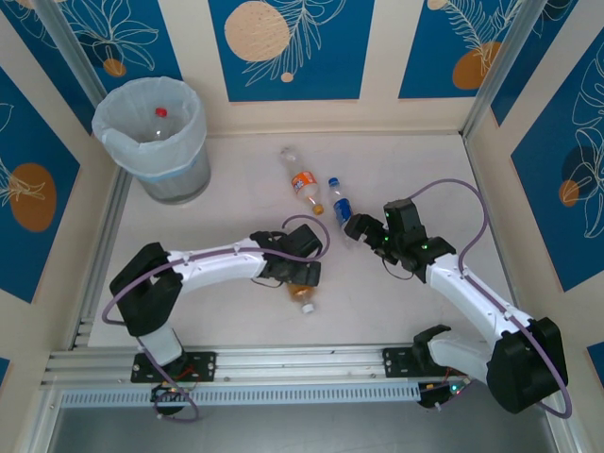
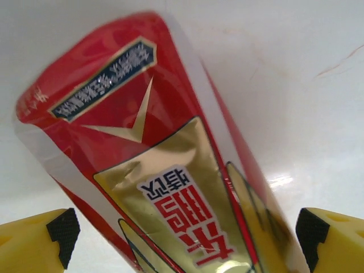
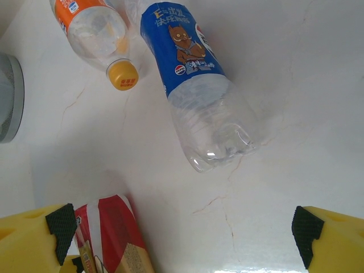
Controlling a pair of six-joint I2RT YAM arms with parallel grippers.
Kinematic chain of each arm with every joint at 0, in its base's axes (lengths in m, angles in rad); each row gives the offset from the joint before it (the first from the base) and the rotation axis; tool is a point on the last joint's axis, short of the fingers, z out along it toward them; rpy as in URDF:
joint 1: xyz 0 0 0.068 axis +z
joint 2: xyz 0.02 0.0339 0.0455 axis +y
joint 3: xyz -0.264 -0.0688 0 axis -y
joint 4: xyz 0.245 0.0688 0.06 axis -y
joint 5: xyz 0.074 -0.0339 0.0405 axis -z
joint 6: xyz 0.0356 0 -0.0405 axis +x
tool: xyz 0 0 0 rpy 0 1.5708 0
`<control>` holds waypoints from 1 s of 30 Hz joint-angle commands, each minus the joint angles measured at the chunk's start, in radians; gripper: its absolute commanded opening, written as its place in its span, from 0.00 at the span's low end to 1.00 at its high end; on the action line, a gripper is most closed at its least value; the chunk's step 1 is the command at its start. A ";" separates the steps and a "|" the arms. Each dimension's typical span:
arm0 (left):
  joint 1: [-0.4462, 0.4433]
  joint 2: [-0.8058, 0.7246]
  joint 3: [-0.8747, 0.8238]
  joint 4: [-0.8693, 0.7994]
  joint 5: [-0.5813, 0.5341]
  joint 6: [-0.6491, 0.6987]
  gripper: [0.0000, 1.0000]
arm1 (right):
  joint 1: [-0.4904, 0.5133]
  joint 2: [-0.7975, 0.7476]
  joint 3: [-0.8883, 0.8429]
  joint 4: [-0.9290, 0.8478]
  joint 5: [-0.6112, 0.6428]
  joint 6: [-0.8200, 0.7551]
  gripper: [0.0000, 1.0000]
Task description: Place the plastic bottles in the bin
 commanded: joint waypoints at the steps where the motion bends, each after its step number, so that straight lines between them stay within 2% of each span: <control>1: -0.005 0.020 0.032 -0.054 -0.017 -0.011 0.99 | -0.007 -0.015 -0.007 0.009 0.017 0.017 1.00; 11: 0.000 0.072 0.022 0.023 -0.041 0.035 0.99 | -0.008 0.004 0.009 0.006 -0.037 0.009 1.00; 19: 0.010 0.099 0.017 0.042 -0.019 0.041 0.93 | -0.008 0.035 0.029 0.020 -0.060 0.007 1.00; 30: 0.018 0.055 -0.026 0.095 -0.008 0.058 0.73 | -0.003 0.069 0.055 0.005 -0.067 0.007 1.00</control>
